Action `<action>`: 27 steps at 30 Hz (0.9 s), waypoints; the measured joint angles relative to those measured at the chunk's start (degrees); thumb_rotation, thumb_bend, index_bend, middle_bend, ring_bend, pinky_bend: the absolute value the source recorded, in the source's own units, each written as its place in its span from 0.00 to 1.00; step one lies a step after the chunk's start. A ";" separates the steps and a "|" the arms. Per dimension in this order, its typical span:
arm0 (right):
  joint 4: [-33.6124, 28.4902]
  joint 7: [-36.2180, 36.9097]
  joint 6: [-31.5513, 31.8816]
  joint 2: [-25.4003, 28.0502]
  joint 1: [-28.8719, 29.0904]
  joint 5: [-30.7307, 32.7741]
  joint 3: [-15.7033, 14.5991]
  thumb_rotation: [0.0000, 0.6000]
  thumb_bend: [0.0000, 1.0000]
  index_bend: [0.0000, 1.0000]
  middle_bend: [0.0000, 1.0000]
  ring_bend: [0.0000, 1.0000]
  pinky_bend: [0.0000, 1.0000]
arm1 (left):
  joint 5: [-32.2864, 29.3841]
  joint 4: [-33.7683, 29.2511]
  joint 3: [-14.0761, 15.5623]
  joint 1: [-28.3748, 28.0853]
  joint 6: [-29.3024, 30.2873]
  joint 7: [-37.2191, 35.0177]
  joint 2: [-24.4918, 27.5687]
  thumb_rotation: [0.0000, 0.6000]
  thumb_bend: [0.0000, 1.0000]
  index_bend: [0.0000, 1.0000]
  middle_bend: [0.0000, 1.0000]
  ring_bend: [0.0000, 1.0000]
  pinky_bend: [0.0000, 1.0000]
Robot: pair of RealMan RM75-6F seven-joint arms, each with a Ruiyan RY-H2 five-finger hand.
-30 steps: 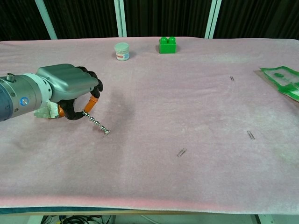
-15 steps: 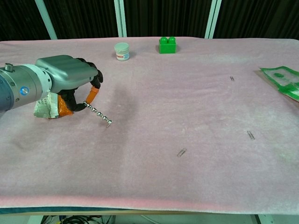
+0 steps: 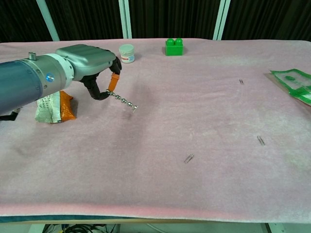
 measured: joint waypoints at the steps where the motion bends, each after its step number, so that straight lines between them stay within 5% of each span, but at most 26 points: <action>1: -0.02 0.00 0.04 0.01 -0.02 -0.02 0.00 1.00 0.14 0.00 0.03 0.12 0.21 | 0.16 0.46 -0.37 -0.39 -0.25 -0.19 -0.57 1.00 0.47 0.61 0.14 0.00 0.00; 11: 0.45 0.30 -0.27 -0.07 0.05 0.27 0.08 1.00 0.14 0.00 0.03 0.12 0.21 | -0.18 7.47 -4.75 -5.33 -2.22 -0.37 -7.24 1.00 0.47 0.61 0.14 0.00 0.00; 27: 1.05 0.53 -0.58 -0.13 0.02 1.06 0.34 1.00 0.14 0.00 0.03 0.12 0.21 | -2.18 29.01 -12.46 -15.07 -6.64 -2.46 -21.88 1.00 0.47 0.61 0.14 0.00 0.00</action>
